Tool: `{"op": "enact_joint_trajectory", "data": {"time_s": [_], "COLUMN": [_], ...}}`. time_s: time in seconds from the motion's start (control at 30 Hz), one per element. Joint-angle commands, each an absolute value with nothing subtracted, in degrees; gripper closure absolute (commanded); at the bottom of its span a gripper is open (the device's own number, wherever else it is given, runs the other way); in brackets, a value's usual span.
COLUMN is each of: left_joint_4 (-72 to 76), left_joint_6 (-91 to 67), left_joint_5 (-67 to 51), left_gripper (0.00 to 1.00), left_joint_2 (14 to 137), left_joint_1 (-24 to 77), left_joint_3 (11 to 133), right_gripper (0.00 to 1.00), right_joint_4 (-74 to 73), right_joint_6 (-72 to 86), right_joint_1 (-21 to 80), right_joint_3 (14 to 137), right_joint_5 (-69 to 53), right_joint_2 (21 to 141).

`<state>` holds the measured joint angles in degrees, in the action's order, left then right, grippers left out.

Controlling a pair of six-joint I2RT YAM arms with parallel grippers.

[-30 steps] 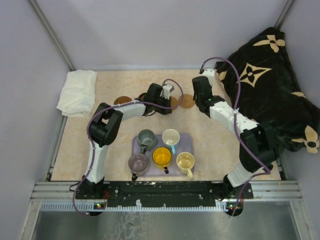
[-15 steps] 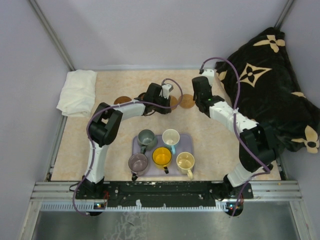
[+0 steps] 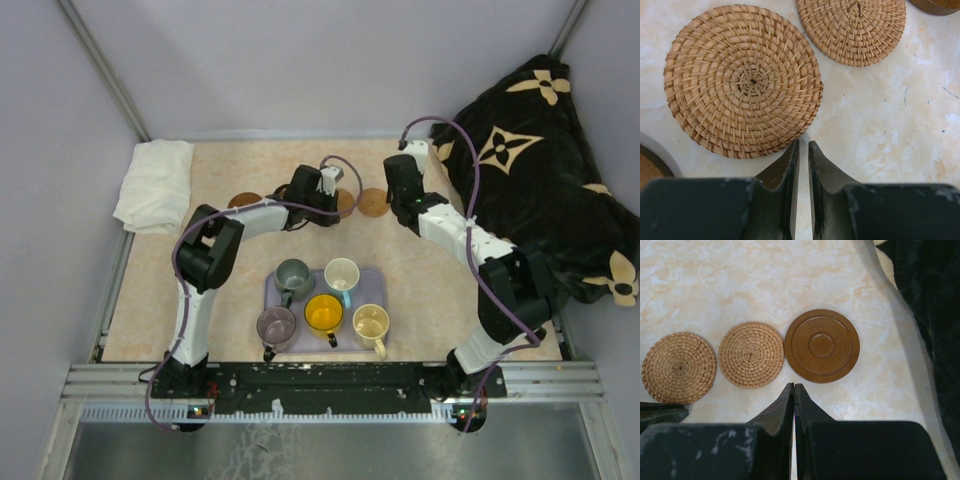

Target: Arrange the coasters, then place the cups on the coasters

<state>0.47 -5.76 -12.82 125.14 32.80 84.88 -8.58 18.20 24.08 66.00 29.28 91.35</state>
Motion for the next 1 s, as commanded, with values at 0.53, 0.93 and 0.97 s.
{"op": "enact_joint_trajectory", "data": {"time_s": [0.53,0.93,0.97], "left_joint_4": [-5.0,-5.9,-6.2], "left_joint_6": [-5.8,-7.4,-8.0], "left_joint_5": [-12.3,-5.1,-3.4], "left_gripper": [0.79,0.77,0.76], "left_joint_2": [113.1,99.3,98.6], "left_joint_1": [32.9,33.2,33.2], "left_joint_3": [76.0,68.1,67.6], "right_gripper": [1.00,1.00,1.00], "right_joint_4": [-8.8,-13.2,-13.8], "right_joint_6": [19.6,19.9,19.8], "right_joint_1": [23.6,17.6,17.3], "right_joint_3": [63.7,67.0,67.7], "right_joint_5": [30.4,24.8,24.2], "right_joint_2": [83.2,86.5,87.6]}}
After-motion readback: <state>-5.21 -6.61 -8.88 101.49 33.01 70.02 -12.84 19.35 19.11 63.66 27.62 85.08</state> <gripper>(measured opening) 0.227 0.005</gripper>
